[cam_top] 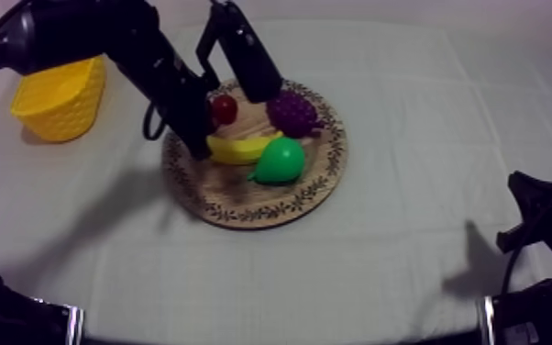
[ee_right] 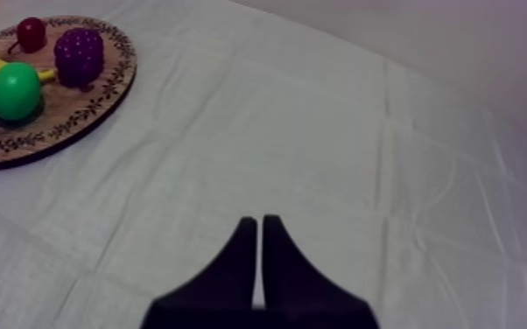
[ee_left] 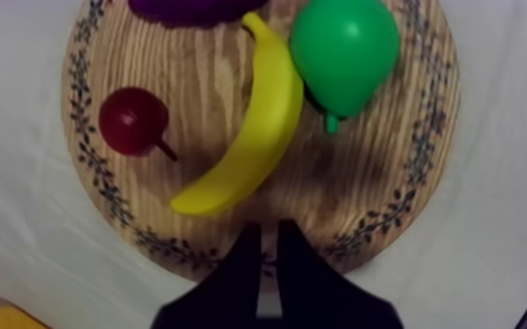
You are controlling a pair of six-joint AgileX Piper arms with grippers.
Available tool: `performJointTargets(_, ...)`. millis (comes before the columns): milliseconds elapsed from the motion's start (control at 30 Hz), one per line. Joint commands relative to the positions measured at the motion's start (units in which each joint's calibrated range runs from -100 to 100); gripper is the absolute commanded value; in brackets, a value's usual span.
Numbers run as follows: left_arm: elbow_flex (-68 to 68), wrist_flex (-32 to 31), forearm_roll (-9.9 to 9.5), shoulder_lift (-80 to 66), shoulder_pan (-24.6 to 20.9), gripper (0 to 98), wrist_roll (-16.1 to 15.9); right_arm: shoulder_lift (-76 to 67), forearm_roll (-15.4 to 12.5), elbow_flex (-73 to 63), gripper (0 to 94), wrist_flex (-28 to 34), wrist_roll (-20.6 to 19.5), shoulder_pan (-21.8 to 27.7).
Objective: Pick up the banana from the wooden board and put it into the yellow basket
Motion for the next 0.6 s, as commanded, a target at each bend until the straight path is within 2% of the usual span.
performJointTargets(0, 0.47, 0.44, 0.0, -0.83, -0.28, 13.8, -8.28, -0.01, 0.0, 0.04, 0.4, -0.03, 0.02, -0.03)
performJointTargets(167, 1.82, 0.73, -0.31, -1.96, -0.76, 28.6, -9.4, -0.01, 0.0, 0.04, 0.4, -0.03, 0.03, -0.03)
performJointTargets(367, 2.36, 0.57, -1.48, -0.57, -0.93, 50.1, -7.96, -0.01, 0.0, 0.04, 0.4, -0.03, 0.01, -0.03)
performJointTargets(567, 1.84, 0.29, -2.55, 2.34, -0.41, 61.1, -6.67, -0.01, 0.0, 0.04, 0.4, -0.03, 0.02, -0.03)
